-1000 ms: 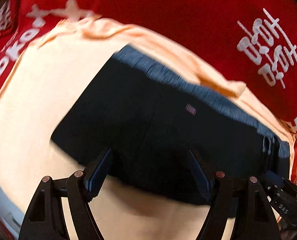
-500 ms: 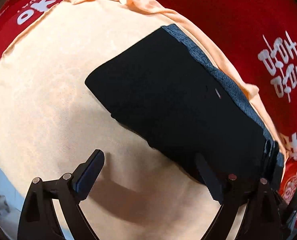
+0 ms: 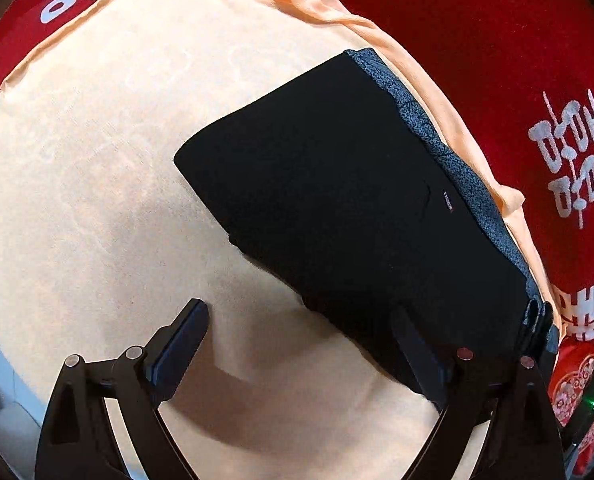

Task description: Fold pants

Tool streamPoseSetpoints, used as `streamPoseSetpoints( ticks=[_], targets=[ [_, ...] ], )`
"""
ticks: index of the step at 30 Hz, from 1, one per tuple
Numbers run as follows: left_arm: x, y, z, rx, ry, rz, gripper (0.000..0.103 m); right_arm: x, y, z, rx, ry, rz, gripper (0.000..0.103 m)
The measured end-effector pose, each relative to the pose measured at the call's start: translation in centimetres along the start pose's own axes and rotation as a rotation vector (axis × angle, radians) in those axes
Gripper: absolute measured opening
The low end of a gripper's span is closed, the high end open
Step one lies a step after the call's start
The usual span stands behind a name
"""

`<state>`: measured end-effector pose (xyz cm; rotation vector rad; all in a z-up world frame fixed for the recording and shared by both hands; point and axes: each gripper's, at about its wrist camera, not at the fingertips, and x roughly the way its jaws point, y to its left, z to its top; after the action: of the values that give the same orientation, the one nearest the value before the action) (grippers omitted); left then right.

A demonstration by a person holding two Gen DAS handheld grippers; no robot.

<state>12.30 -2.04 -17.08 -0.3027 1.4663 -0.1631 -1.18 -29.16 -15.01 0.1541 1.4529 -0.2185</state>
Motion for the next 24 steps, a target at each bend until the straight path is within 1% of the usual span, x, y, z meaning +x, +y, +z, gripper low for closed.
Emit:
streamPoseSetpoints(
  ticks=[5,7,10,12,18,21,24],
  targets=[
    [-0.1,0.2,0.2,-0.010,-0.012,-0.011,0.093,0.0,0.3,0.4,-0.009,0.006,-0.008,0.079],
    [-0.1,0.2,0.4,-0.007,-0.018,-0.012,0.093,0.4,0.4,1.1,-0.011,0.008,-0.010,0.079],
    [-0.1,0.3,0.5,-0.008,-0.028,-0.028,0.093,0.6,0.6,1.4,-0.014,0.010,-0.013,0.079],
    [-0.3,0.9,0.5,-0.021,-0.044,-0.069,0.093,0.9,0.6,1.4,-0.015,0.011,-0.015,0.079],
    [-0.6,2.9,0.7,-0.109,-0.079,-0.213,0.093,1.0,0.8,1.4,-0.013,0.012,-0.015,0.079],
    [-0.5,3.1,0.9,-0.116,-0.094,-0.243,0.093,0.9,0.9,1.5,-0.013,0.013,-0.015,0.079],
    [-0.4,2.8,1.3,-0.117,-0.107,-0.248,0.093,0.9,0.8,1.5,-0.013,0.013,-0.015,0.079]
  ],
)
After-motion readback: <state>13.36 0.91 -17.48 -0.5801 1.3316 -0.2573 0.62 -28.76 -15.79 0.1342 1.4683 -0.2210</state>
